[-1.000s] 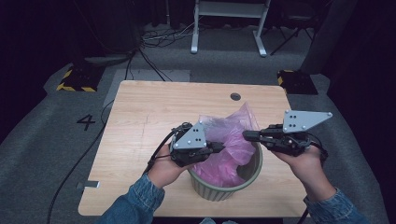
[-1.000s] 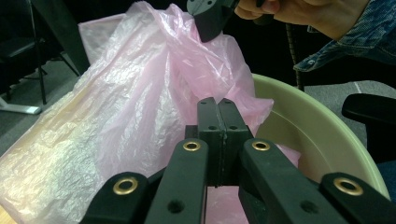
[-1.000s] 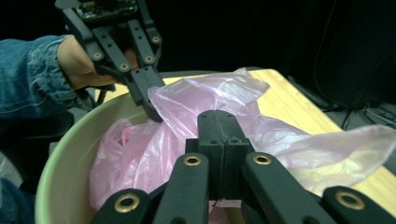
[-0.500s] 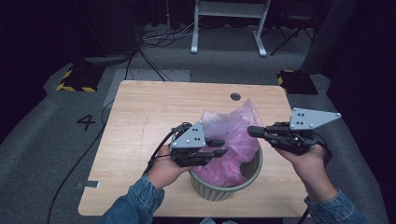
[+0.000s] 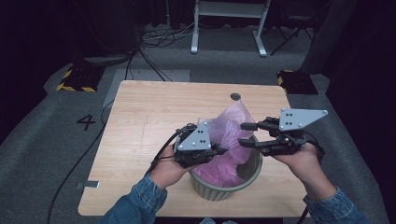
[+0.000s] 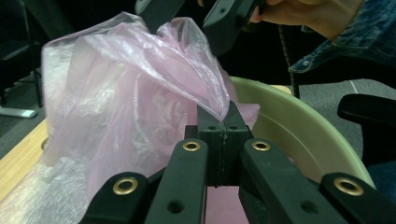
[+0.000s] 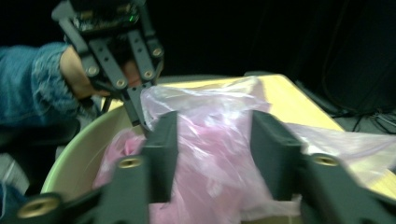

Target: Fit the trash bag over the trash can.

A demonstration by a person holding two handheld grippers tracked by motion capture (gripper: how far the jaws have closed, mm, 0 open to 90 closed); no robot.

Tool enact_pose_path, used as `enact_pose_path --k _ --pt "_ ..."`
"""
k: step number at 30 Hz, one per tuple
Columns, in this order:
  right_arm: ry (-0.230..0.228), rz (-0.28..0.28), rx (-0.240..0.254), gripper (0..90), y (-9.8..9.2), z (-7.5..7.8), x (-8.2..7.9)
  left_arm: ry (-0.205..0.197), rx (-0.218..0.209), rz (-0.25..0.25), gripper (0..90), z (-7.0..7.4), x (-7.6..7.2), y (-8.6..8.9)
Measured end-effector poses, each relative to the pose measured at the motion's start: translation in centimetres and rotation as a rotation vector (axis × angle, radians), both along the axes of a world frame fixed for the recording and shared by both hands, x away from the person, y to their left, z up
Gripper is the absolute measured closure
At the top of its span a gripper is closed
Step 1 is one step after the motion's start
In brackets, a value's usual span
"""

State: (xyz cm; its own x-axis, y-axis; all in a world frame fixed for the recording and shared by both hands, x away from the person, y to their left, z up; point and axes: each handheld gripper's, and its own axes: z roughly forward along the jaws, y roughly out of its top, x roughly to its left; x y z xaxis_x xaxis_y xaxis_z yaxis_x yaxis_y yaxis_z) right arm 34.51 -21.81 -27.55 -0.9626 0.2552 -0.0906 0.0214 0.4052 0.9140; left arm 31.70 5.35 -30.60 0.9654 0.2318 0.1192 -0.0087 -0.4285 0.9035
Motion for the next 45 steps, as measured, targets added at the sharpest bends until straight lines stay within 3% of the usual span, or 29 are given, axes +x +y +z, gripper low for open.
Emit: enact_pose_path --k 3,5,10,15,20,27,31,36,42,45 --pt "-0.029 0.001 -0.057 81.0 0.6 0.0 -0.2 -0.006 0.003 0.006 89.6 0.0 -0.1 0.0" --pt "-0.033 -0.015 -0.043 88.4 0.5 0.3 -0.3 -0.01 0.0 0.019 89.7 0.0 -0.1 0.3" --pt "-0.033 -0.048 0.004 89.5 -0.4 0.7 -0.5 -0.002 -0.029 0.039 89.8 0.1 0.1 0.9" --pt "-0.053 -0.076 -0.003 89.7 -1.0 0.8 -0.9 -0.008 -0.022 0.041 89.8 0.1 0.0 1.0" --pt "-0.043 -0.122 0.016 89.8 -2.4 0.9 -0.6 -0.005 -0.025 0.06 89.9 0.1 0.1 1.6" --pt "-0.017 -0.179 0.002 89.8 -4.4 0.5 -0.1 0.003 -0.034 0.077 89.9 -0.3 -0.2 3.4" --pt "-0.005 -0.205 0.002 89.8 -5.3 0.2 -0.1 0.011 -0.027 0.098 89.9 -0.8 -0.4 4.8" --pt "0.002 -0.229 0.006 89.8 -6.6 0.0 -0.3 0.033 -0.052 0.127 89.8 -1.4 -0.7 7.2" --pt "0.031 -0.262 0.017 89.8 -8.3 -0.8 -0.5 0.052 -0.092 0.12 89.8 -2.3 -1.3 10.3" --pt "0.048 -0.273 0.017 89.8 -8.8 -1.3 -0.5 0.068 -0.091 0.122 89.8 -2.8 -1.5 11.6"
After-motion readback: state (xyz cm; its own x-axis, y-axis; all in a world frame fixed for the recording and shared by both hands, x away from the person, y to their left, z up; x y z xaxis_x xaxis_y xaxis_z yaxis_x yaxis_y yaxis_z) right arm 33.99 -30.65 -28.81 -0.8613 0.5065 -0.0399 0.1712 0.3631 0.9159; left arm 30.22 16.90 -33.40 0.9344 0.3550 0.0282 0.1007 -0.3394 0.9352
